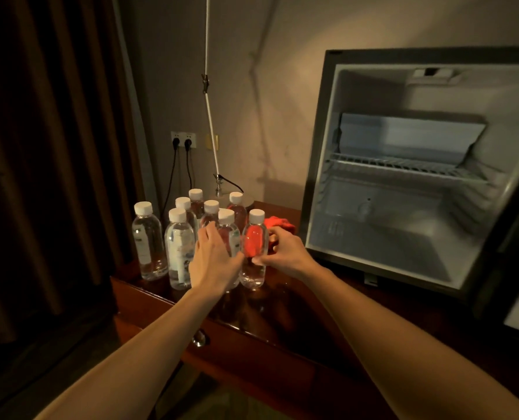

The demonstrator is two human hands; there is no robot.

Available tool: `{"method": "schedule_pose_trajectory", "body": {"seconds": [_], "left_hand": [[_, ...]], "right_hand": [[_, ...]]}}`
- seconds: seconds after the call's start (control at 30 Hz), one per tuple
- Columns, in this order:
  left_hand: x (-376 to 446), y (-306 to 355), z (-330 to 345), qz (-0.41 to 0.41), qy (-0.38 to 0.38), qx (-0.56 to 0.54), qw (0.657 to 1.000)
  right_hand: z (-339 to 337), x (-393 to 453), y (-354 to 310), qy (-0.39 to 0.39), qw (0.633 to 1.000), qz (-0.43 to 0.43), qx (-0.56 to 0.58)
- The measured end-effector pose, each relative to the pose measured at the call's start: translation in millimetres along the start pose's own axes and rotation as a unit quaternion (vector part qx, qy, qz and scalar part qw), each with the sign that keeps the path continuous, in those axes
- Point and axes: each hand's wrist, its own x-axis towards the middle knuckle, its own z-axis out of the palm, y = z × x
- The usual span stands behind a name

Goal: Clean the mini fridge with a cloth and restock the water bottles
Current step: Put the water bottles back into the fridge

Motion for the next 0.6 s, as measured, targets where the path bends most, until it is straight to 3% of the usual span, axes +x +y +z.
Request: {"method": "schedule_pose_trajectory", "body": {"seconds": [0.3, 0.6], "left_hand": [[15.1, -8.7, 5.0, -0.054, -0.028, 0.004, 0.998], [13.1, 1.9, -2.5, -0.006, -0.043, -0.073, 0.996]], "right_hand": [[19.2, 11.2, 4.6, 0.057, 0.997, 0.044, 0.042], [1.0, -6.1, 7.6, 0.039, 0.999, -0.004, -0.012]]}}
